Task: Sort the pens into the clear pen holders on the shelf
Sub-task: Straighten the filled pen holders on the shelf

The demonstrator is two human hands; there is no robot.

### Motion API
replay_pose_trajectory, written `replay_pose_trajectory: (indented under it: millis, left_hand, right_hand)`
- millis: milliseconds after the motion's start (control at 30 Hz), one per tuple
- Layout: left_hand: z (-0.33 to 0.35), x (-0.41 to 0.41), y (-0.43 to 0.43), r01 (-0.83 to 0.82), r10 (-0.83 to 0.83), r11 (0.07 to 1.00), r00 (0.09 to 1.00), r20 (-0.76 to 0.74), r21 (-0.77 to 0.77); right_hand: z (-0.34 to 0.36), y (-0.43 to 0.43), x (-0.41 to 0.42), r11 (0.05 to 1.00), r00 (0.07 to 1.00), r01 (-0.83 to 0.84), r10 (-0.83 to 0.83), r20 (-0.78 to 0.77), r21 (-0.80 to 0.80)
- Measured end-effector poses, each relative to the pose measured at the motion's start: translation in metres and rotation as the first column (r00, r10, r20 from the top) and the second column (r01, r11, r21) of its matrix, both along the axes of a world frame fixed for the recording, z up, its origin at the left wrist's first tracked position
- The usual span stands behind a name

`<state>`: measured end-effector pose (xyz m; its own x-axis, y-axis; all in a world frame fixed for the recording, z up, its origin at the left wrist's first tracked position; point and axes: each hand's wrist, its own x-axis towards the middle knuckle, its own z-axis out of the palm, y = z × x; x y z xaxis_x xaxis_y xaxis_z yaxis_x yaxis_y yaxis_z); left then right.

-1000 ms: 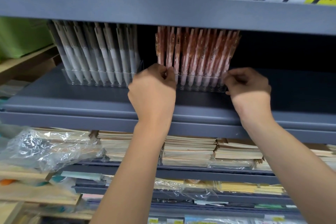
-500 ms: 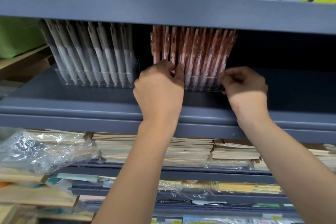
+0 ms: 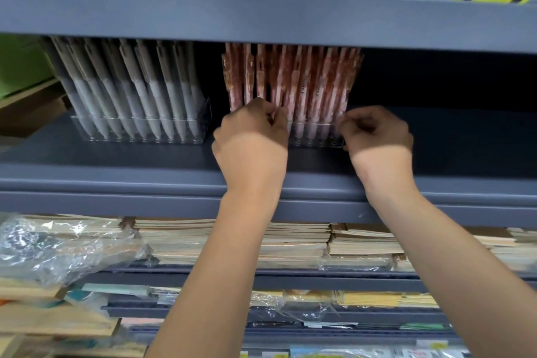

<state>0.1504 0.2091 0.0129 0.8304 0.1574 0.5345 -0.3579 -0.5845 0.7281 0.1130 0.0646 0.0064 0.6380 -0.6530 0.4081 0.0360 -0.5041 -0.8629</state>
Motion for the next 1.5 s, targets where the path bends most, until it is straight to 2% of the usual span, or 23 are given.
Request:
replay_pose_trajectory:
  millis: [433,700,800,1000,1100,1200,1333,1500]
  left_hand:
    - [0.002,-0.004,-0.001,-0.024,0.024,0.994,1.000,-0.001,0.110]
    - [0.001,-0.005,0.001,-0.026,0.027,0.994,1.000,-0.009,0.102]
    - [-0.001,-0.006,0.002,-0.031,0.029,0.996,0.999,0.025,0.086]
    - [-0.004,-0.009,0.000,0.037,-0.024,0.997,0.983,0.181,-0.068]
    - [-0.001,-0.015,-0.008,0.098,-0.083,0.994,0.969,0.232,-0.053]
    - [0.001,-0.015,-0.019,0.115,-0.123,0.992,0.979,0.163,0.054]
    - [0.005,-0.006,-0.029,0.052,-0.053,0.984,0.999,0.001,0.172]
    - [0.006,-0.002,-0.032,0.016,-0.015,0.977,1.000,-0.006,0.213]
  right_hand:
    - [0.001,0.000,-0.001,0.998,1.000,0.016,-0.016,-0.006,-0.058]
    - [0.000,-0.001,0.001,0.996,1.000,0.017,-0.018,-0.007,-0.084]
    - [0.000,-0.001,0.001,0.996,1.000,0.015,-0.015,-0.004,-0.089]
    - [0.000,0.000,0.002,0.996,1.000,0.027,-0.028,-0.007,-0.083]
    - [0.001,0.000,0.001,0.997,1.000,0.026,-0.027,-0.012,-0.079]
    - [0.002,0.001,0.000,0.996,1.000,0.018,-0.019,-0.015,-0.082]
    - [0.002,0.000,0.000,0.996,1.000,0.025,-0.026,-0.011,-0.091]
    - [0.000,-0.001,0.002,0.997,1.000,0.020,-0.021,-0.002,-0.079]
